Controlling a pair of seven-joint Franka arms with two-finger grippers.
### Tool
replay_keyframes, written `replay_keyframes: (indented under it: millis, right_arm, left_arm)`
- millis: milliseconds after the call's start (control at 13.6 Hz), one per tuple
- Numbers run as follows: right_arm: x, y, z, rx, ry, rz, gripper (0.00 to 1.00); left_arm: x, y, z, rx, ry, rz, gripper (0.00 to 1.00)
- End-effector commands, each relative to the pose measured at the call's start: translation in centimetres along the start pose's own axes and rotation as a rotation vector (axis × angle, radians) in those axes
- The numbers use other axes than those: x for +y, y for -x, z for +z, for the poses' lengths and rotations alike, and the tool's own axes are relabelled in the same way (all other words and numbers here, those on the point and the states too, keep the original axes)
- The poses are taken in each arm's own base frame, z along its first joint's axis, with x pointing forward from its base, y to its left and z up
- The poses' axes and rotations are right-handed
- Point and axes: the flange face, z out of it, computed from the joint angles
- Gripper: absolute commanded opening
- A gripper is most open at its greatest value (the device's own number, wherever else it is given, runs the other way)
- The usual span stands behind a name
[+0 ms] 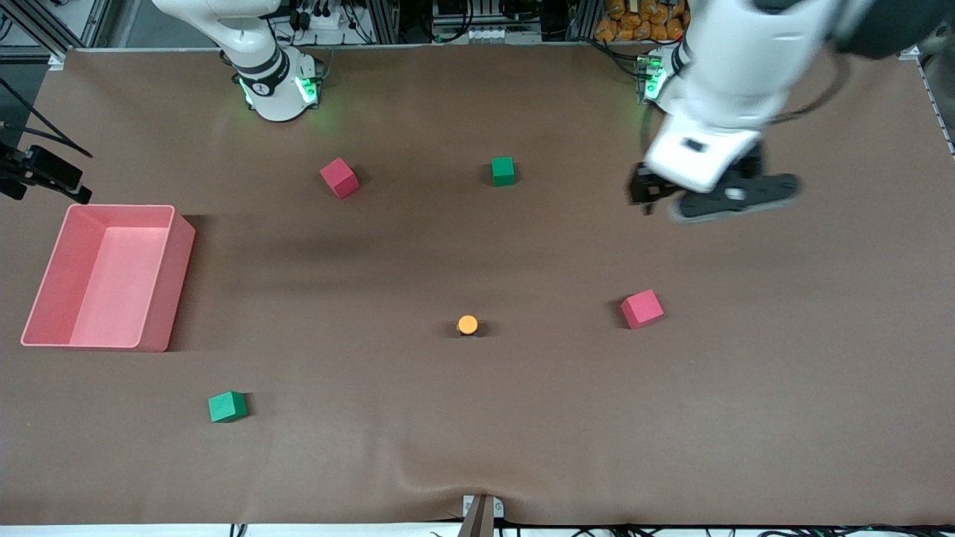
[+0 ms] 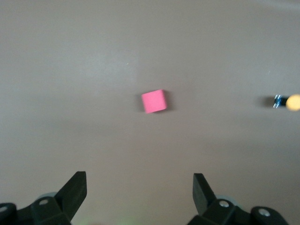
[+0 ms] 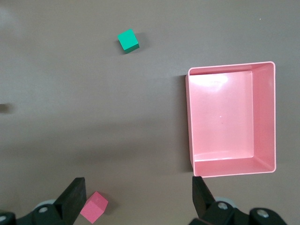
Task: Place and upright button with both arms
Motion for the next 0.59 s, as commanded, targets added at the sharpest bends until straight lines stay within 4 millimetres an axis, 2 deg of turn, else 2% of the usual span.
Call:
replay_keyframes:
  millis: [0, 220, 367, 440, 514]
  right_arm:
    - [0.3, 0.4, -0.6, 0.003, -0.003, 0.005, 1.0]
    - [0.3, 0.4, -0.6, 0.003, -0.003, 0.007, 1.0]
    - [0.4, 0.4, -0.6, 0.003, -0.003, 0.007, 1.0]
    - [0.3, 0.4, -0.6, 0.003, -0.003, 0.007, 1.0]
    - [0.3, 0.4, -0.6, 0.003, -0.003, 0.007, 1.0]
  left_arm:
    - [-6.7, 0.3, -0.9, -0.029, 0.035, 0.059, 1.0]
    - [-13.3, 0.1, -0.1, -0.037, 0.045, 0.084, 1.0]
    - [-17.4, -0.4, 0.9, -0.05, 0.13, 0.064, 1.0]
    - [-18.5, 0.0, 1.4, -0.042, 0.156, 0.043, 1.0]
    - [-18.7, 0.7, 1.9, -0.023, 0.159, 0.035, 1.0]
